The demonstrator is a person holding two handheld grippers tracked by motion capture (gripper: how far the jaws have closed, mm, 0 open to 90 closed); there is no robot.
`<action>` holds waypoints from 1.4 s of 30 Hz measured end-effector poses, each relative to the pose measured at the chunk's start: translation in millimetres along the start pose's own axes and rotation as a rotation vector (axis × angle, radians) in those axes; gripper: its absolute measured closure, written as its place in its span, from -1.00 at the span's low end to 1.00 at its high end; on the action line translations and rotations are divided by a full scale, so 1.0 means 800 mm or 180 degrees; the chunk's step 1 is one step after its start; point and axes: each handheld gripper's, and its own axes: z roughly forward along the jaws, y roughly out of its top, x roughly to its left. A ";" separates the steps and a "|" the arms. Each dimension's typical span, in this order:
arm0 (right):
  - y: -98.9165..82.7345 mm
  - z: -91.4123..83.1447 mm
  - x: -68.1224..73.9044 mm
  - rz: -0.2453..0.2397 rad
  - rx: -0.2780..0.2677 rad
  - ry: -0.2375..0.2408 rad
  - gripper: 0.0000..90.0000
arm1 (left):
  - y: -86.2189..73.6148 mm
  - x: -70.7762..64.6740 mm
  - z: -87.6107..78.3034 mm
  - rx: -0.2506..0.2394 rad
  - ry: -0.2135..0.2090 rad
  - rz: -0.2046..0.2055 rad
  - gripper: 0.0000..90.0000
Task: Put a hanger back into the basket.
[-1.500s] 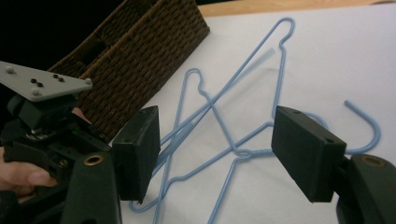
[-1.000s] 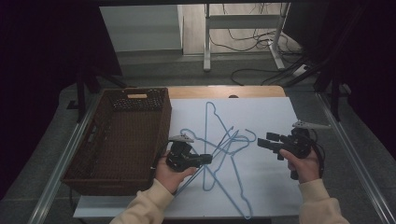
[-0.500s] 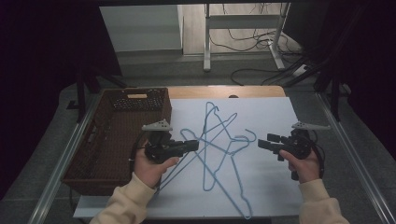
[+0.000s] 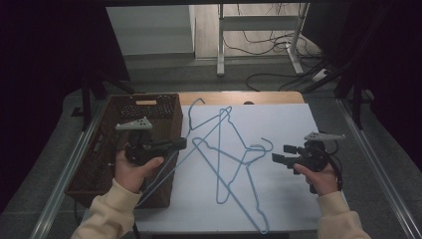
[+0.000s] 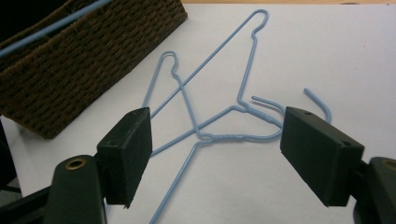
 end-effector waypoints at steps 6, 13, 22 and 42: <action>-0.005 0.001 0.004 -0.0150 0.0014 -0.0035 -0.47 | -0.001 0.014 -0.020 -0.0077 0.0083 -0.0049 0.92; -0.015 -0.002 0.004 -0.0249 0.0031 -0.0099 -0.51 | -0.003 0.031 -0.043 -0.0165 0.0177 -0.0130 0.92; -0.022 -0.004 0.001 -0.0253 0.0078 -0.0165 -0.52 | -0.006 0.052 -0.071 -0.0269 0.0298 -0.0202 0.92; -0.028 -0.006 -0.002 -0.0249 0.0119 -0.0222 -0.53 | -0.017 0.097 -0.121 -0.0437 0.0589 -0.0363 0.92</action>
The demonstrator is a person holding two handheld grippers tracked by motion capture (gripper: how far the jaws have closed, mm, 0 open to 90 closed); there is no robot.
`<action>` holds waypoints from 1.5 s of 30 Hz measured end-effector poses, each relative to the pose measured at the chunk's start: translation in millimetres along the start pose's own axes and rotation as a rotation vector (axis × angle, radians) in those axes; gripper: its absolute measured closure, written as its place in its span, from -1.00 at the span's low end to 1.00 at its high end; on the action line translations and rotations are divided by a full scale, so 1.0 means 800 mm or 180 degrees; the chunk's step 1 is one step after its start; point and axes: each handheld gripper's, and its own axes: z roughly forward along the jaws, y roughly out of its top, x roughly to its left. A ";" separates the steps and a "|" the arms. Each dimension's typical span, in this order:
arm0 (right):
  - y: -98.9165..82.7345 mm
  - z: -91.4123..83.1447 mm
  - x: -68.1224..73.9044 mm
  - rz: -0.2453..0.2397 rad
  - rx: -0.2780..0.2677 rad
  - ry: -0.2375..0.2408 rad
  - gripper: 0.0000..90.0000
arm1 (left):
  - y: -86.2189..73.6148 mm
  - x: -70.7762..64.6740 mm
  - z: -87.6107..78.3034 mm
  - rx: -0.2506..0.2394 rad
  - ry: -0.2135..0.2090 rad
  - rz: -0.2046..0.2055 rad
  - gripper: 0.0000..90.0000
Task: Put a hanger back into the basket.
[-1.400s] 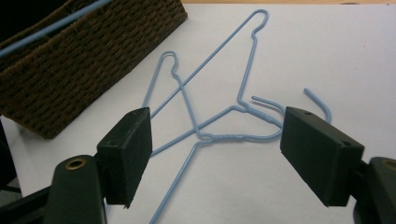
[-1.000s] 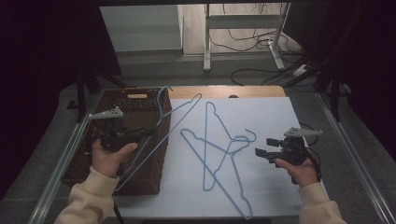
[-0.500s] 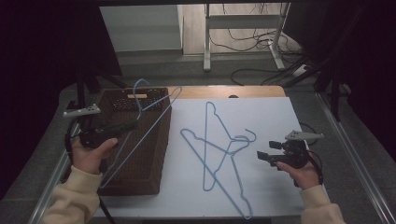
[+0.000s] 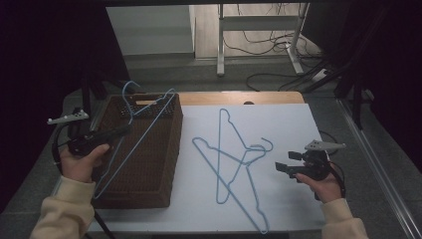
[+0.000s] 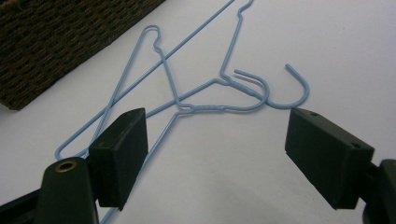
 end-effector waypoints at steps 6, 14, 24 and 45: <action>0.000 0.001 0.000 -0.0002 0.0019 0.0005 -0.53 | 0.001 0.026 0.002 0.0052 0.0052 0.0034 0.93; -0.001 0.003 -0.001 -0.0002 0.0055 -0.0004 -0.53 | 0.004 0.041 0.017 0.0218 -0.0080 0.0152 0.93; -0.002 0.003 -0.001 -0.0007 0.0068 -0.0015 -0.53 | 0.003 0.071 0.028 0.0360 -0.0064 0.0168 0.93; -0.003 0.007 -0.001 -0.0016 0.0116 -0.0015 -0.53 | -0.025 0.115 0.028 0.0622 0.0062 0.0008 0.93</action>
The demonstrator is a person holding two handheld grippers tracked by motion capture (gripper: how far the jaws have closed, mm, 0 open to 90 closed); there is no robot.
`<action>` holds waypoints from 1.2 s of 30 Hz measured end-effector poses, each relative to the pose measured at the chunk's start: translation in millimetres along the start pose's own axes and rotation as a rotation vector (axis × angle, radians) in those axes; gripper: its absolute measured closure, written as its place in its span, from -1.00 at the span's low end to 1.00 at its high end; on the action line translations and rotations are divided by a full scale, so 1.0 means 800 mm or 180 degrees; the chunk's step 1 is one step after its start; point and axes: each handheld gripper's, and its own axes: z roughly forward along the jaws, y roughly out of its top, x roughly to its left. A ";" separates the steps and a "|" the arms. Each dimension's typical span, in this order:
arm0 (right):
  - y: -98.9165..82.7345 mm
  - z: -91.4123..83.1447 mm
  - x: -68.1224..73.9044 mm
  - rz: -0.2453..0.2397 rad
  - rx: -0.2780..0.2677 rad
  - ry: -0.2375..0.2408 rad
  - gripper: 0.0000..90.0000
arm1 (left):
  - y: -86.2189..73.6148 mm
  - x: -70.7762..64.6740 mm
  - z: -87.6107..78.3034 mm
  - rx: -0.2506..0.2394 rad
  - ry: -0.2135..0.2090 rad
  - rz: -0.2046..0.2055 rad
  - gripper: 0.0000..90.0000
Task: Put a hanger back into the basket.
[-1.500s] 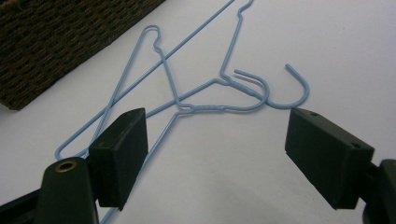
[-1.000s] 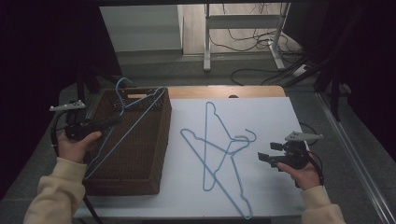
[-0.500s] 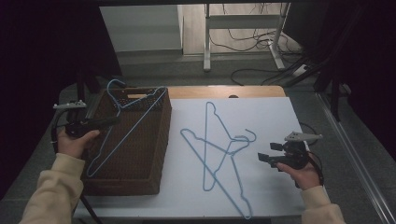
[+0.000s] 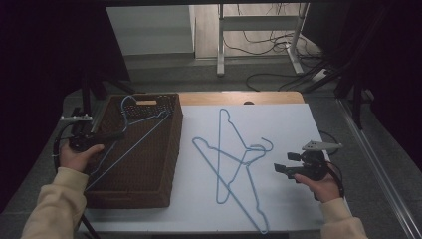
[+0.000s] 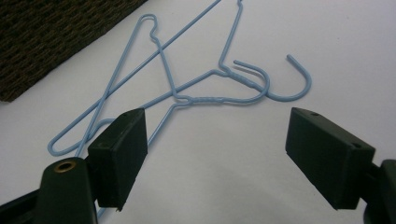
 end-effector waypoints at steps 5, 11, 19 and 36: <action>0.000 0.001 0.000 -0.0009 0.0012 -0.0005 -0.53 | 0.000 0.001 0.008 0.0077 0.0020 0.0049 0.93; 0.000 0.001 0.000 -0.0011 0.0025 -0.0008 -0.54 | -0.007 0.025 0.019 0.0314 0.0362 -0.0146 0.92; -0.001 0.003 -0.001 -0.0017 0.0062 -0.0016 -0.54 | -0.008 0.034 0.026 0.0386 0.1212 -0.0239 0.37; 0.003 0.009 -0.001 -0.0011 0.0074 -0.0009 -0.54 | -0.014 -0.052 -0.001 -0.0001 0.0509 0.0178 -0.35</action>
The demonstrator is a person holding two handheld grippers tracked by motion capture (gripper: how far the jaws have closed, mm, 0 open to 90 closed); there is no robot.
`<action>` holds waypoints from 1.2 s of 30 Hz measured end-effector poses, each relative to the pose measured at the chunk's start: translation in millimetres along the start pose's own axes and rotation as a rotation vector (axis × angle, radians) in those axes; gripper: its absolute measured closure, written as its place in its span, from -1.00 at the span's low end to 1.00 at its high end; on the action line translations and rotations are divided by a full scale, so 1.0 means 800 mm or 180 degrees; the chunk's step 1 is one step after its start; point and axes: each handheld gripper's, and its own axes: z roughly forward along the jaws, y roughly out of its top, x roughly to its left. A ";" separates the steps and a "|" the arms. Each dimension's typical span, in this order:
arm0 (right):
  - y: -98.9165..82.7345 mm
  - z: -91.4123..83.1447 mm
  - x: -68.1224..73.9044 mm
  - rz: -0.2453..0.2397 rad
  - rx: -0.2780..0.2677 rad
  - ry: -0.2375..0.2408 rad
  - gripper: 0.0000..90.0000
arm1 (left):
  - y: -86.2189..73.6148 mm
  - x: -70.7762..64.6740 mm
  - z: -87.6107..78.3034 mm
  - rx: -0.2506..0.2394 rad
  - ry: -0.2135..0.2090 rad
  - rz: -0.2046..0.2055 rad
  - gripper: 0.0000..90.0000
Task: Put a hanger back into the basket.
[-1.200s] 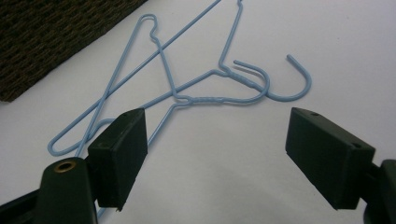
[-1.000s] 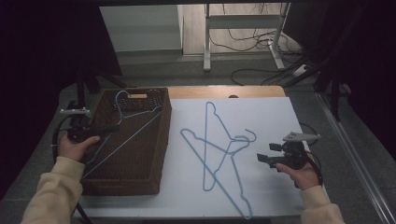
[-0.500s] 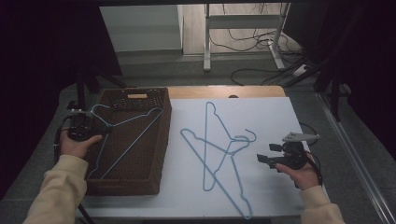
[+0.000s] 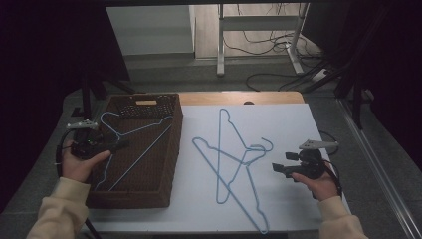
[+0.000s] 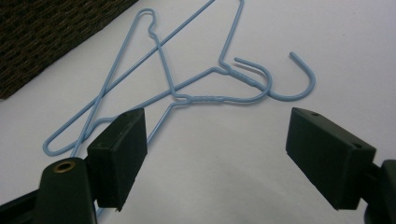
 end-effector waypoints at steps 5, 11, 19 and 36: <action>0.001 -0.001 0.001 -0.0004 0.0008 -0.0022 -0.54 | -0.008 -0.035 0.001 -0.0056 -0.0206 0.0118 -0.36; 0.001 -0.003 0.006 -0.0033 0.0009 -0.0025 -0.54 | -0.017 -0.074 0.011 -0.0026 -0.0372 0.0277 -0.38; 0.002 -0.008 0.015 -0.0089 -0.0025 -0.0038 -0.54 | -0.030 -0.109 0.031 0.0025 -0.0521 0.0405 -0.40; 0.008 -0.005 0.022 -0.0146 0.0004 -0.0107 -0.52 | -0.034 -0.129 0.037 -0.0003 -0.0573 0.0473 -0.40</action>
